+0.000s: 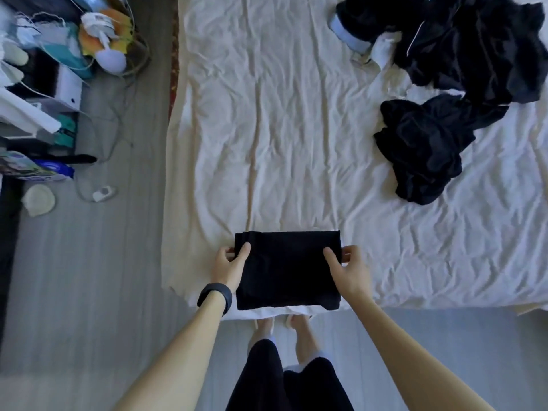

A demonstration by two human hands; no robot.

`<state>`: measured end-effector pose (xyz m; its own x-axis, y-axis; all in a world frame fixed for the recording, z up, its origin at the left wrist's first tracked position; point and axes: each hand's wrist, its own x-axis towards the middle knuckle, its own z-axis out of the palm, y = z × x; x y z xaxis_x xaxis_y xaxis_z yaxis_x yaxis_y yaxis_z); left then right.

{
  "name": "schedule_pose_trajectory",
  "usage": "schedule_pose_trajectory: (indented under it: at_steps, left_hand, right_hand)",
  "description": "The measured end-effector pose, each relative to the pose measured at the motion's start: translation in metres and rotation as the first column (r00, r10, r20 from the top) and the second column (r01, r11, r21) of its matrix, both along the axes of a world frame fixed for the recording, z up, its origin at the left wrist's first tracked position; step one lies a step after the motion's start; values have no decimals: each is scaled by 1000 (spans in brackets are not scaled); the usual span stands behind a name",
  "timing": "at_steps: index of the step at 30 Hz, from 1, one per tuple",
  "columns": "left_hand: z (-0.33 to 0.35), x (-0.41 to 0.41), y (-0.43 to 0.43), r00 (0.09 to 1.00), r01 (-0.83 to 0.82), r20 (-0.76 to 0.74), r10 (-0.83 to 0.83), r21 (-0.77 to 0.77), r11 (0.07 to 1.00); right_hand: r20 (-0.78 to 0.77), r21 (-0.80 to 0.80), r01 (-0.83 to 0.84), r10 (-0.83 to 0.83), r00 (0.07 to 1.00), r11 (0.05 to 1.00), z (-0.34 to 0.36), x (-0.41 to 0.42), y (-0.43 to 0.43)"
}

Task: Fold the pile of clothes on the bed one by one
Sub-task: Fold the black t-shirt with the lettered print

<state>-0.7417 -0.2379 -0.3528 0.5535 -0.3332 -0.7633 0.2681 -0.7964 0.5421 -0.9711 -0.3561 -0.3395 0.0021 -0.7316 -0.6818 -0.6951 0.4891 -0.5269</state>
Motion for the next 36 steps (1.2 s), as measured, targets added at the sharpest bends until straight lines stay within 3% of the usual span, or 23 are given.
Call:
schedule_pose_trajectory:
  at_steps: [6,12,17,21,23,24,25,27,29,31,36]
  left_hand:
    - [0,-18,37,993,-27,-112,34,64,998]
    - [17,-17,23,997,0,-79,0,2,1000]
    - [24,-13,17,955,125,-270,-125,-18,992]
    - [17,-14,24,960,275,-81,-269,64,959]
    - [21,-23,23,958,276,59,-280,65,959]
    - [21,-28,25,922,314,209,-326,89,945]
    - [21,-32,26,824,384,393,-409,145,912]
    - [13,-41,28,544,552,626,-559,235,800]
    - [6,-52,23,356,718,646,-675,273,640]
    - [-7,-60,19,251,793,620,-744,309,525]
    - [-50,-59,6,145,807,623,-768,374,456]
  right_hand:
    - [63,252,-59,45,997,966,1,-29,47]
    - [26,181,-6,1,1000,983,8,-38,46]
    - [-7,184,-39,41,999,982,10,-40,41]
    - [-62,195,-87,101,993,977,3,-42,46]
    - [-137,90,-118,130,982,989,3,-41,52]
    - [-198,-25,-162,154,968,987,3,-39,56]
    - [-250,-160,-230,186,950,960,3,-37,59]
    - [-324,-387,-408,292,900,827,1,-27,60]
    - [-384,-482,-543,392,836,687,-3,-16,53]
    - [-421,-456,-642,486,766,617,-16,-5,41]
    - [-411,-327,-714,587,697,619,-80,-9,17]
